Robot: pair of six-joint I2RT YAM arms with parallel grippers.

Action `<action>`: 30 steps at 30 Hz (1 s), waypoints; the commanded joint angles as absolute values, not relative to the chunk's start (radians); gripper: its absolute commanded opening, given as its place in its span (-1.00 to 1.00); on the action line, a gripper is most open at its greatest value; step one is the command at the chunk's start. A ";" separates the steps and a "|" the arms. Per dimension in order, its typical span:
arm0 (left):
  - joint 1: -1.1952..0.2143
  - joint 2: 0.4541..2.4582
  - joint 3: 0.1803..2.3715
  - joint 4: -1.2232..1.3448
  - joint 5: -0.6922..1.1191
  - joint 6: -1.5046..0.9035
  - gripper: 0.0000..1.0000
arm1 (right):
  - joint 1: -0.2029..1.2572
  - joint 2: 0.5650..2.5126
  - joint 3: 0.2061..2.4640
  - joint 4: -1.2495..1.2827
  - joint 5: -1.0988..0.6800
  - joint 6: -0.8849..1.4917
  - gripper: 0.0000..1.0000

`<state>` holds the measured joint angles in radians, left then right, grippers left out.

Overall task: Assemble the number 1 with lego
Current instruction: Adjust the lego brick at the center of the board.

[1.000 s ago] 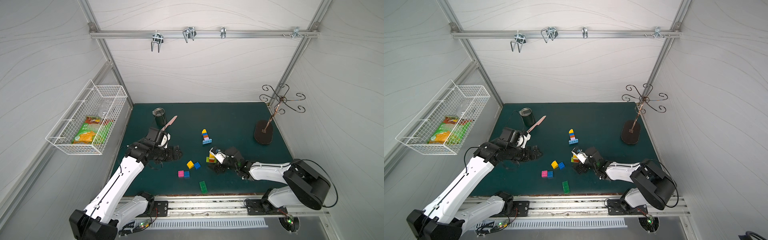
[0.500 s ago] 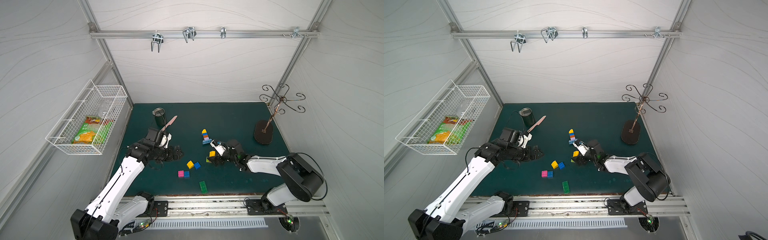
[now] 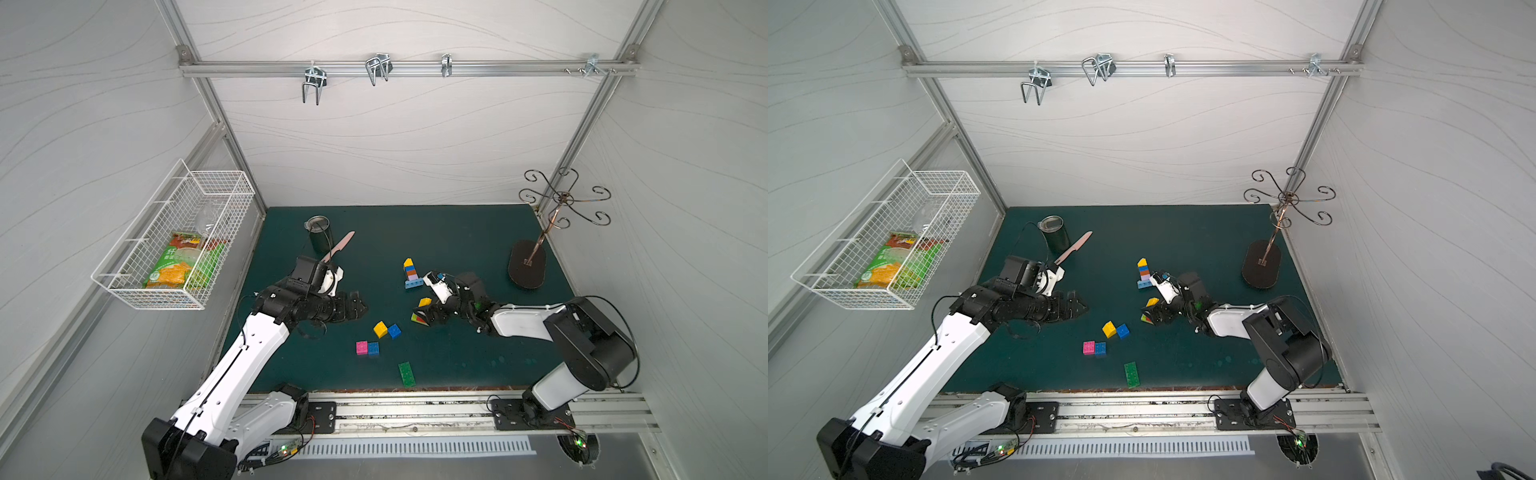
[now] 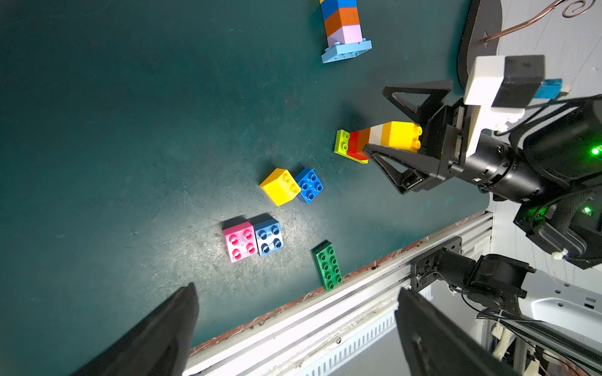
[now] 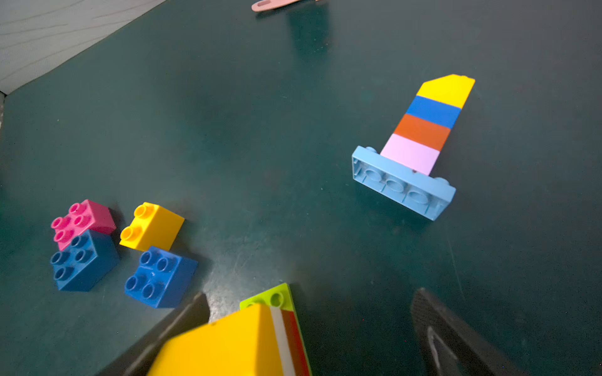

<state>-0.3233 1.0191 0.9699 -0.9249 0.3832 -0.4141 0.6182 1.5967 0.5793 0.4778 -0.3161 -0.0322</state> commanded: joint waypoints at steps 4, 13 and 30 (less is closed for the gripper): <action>-0.319 1.022 0.968 -0.891 0.403 -0.396 0.99 | 0.544 1.612 0.608 0.501 -0.437 0.075 0.97; -0.319 1.028 0.967 -0.893 0.406 -0.394 0.99 | 0.461 1.717 0.640 0.596 -0.662 0.180 0.92; -0.320 1.036 0.963 -0.887 0.408 -0.396 0.99 | 0.426 1.617 0.715 0.266 -0.425 0.308 0.96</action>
